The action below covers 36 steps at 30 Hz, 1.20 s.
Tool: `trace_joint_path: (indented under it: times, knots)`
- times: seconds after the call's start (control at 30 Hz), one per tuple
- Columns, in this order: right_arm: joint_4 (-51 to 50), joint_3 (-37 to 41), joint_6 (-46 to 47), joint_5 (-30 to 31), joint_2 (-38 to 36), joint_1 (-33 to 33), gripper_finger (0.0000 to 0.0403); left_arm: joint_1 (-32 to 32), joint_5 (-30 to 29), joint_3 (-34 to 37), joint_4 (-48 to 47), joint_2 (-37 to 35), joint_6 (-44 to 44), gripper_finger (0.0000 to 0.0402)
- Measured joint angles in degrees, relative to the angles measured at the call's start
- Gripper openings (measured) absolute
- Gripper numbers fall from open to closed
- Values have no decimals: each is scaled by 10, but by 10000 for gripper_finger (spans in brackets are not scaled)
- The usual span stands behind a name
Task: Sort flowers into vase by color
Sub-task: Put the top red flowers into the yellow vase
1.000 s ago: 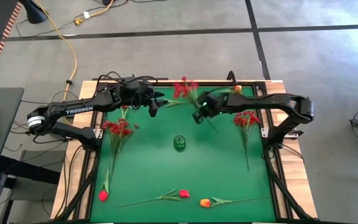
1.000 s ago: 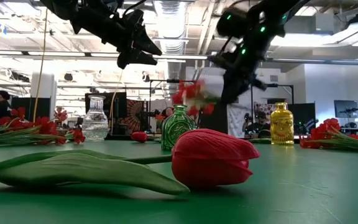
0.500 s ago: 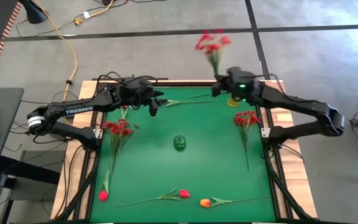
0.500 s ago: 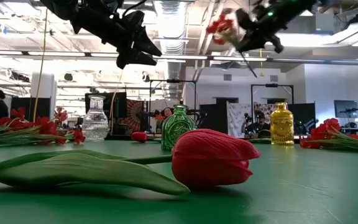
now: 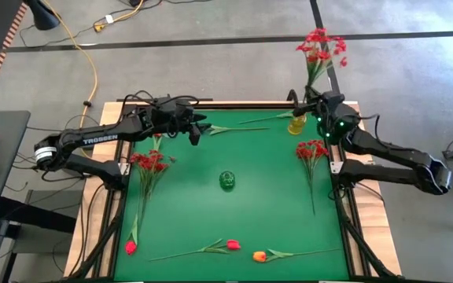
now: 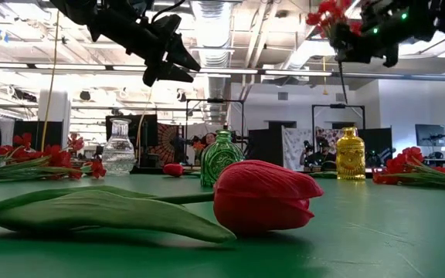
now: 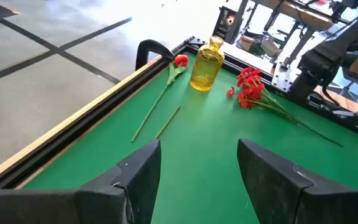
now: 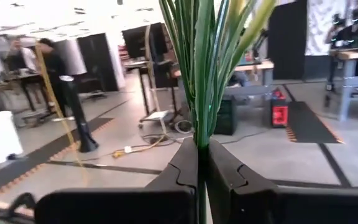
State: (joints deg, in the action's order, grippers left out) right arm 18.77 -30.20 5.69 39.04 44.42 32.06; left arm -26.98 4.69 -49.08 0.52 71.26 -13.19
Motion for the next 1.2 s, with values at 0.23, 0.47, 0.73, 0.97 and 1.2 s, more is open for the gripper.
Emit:
trace_joint_path:
  times: [0.23, 0.47, 0.73, 0.97, 1.2]
  knots:
    - [30, 31, -2, 1, 30, 33, 35, 0, -7, 0, 0, 0, -1, 200]
    - [72, 40, -4, 1, 63, 52, 35, 0, -9, 0, 0, 0, -7, 200]
    - [77, 40, -4, 1, 101, 52, 35, 0, -9, 0, 0, 0, -16, 200]
    - [86, 40, -18, 1, 112, 53, 35, 0, -9, 0, 0, 0, -16, 200]
    - [140, 40, -53, 1, 109, 52, 35, 0, -9, 0, 0, 0, -17, 200]
